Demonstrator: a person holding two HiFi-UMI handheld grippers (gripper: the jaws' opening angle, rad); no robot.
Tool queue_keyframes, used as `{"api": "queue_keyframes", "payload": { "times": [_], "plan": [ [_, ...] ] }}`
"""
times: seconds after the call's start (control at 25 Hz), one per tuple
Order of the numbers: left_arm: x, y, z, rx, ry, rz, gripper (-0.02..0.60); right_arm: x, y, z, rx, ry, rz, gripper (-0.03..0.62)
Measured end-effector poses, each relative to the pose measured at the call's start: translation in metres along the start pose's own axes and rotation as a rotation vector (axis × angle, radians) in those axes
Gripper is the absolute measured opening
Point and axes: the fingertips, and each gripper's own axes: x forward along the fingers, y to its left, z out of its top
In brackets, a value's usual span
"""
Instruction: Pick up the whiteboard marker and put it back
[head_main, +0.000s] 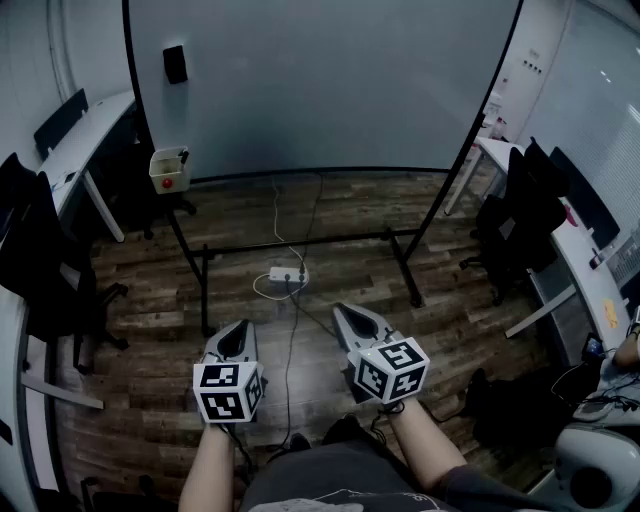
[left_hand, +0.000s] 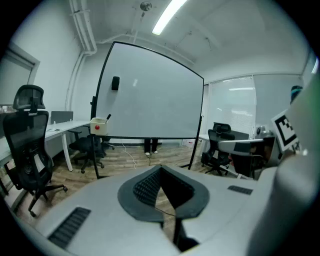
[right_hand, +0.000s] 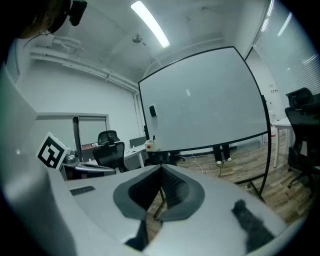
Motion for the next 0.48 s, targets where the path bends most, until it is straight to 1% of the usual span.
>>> {"api": "queue_keyframes", "payload": {
  "times": [0.24, 0.4, 0.48],
  "plan": [
    [-0.006, 0.008, 0.005, -0.010, -0.020, -0.002, 0.012, 0.003, 0.007, 0.002, -0.012, -0.005, 0.002, 0.021],
    [-0.014, 0.009, 0.006, -0.028, -0.033, -0.015, 0.012, 0.003, 0.006, -0.001, -0.017, 0.001, -0.048, 0.021],
    [-0.016, 0.011, 0.008, -0.044, -0.041, -0.017, 0.012, 0.002, 0.006, 0.000, -0.031, -0.012, -0.058, 0.023]
  ]
}}
